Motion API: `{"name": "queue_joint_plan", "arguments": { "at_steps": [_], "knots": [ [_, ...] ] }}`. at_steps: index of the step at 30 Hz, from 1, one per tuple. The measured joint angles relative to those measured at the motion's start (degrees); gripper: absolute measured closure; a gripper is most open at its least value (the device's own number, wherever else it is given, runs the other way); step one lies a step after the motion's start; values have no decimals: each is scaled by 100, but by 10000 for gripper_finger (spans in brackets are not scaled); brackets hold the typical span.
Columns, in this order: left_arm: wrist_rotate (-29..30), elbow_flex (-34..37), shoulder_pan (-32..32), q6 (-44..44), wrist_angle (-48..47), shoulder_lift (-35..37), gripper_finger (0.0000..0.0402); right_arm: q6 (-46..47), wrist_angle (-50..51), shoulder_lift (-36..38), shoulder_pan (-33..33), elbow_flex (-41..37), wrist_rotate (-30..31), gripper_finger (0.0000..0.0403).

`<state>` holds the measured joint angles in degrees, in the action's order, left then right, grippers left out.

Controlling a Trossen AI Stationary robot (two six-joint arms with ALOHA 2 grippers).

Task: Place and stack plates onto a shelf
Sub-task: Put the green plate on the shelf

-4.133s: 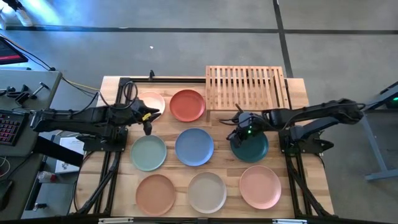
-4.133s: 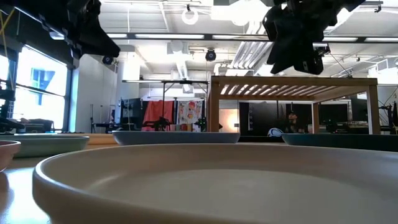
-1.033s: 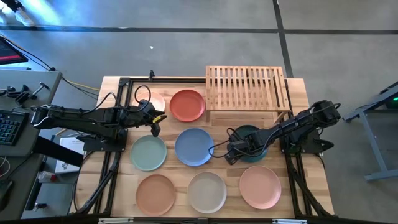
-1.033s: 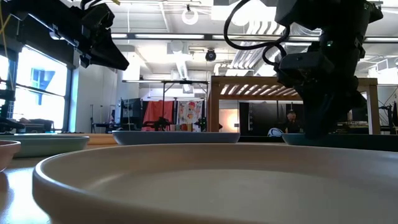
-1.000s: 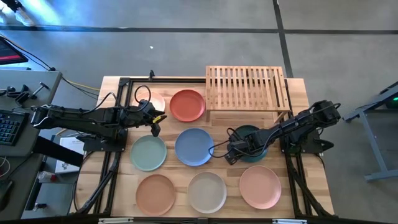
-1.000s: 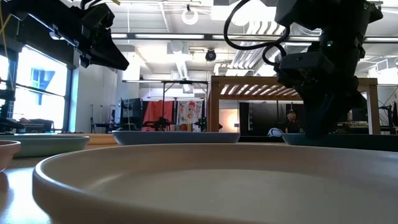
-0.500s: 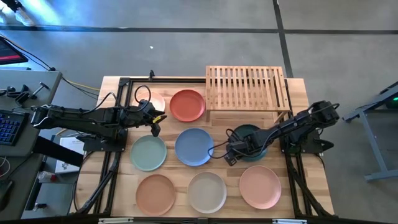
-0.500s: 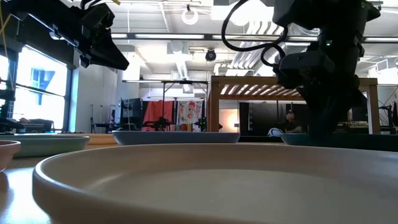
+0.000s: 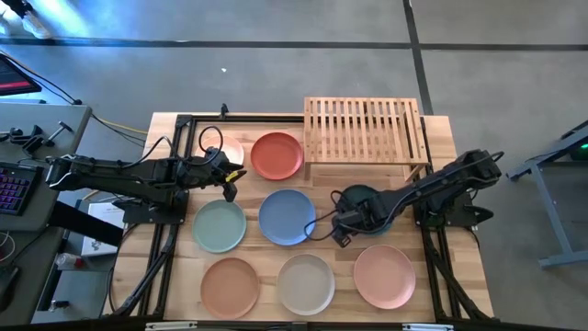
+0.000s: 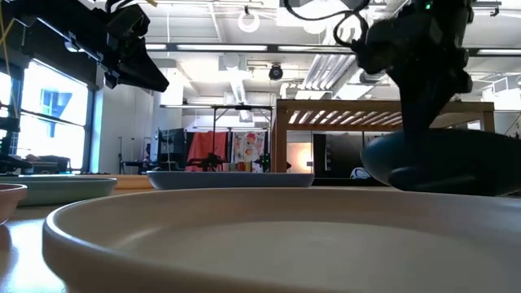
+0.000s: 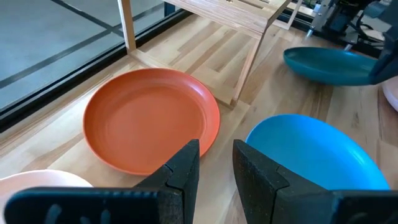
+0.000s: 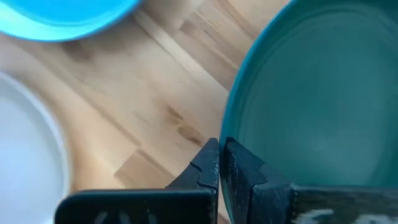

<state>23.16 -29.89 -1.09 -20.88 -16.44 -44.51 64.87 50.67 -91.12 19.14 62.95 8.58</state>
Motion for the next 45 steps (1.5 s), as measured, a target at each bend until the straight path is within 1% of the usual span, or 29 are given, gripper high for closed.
{"name": "queue_joint_plan", "arguments": {
  "at_steps": [12,21,31,40,45],
  "knots": [
    [2,0,-1,0,1,0,314,-353,90,1,102,375,-24,402],
    [2,0,-1,-4,1,0,314,-689,180,3,251,900,64,403],
    [2,0,-1,-7,2,0,314,-740,956,3,489,1597,376,403],
    [2,0,-1,-9,2,0,314,-1279,1489,6,509,2390,395,403],
    [2,0,-1,-7,1,0,314,-1587,1875,6,507,3019,492,403]
  ]
}}
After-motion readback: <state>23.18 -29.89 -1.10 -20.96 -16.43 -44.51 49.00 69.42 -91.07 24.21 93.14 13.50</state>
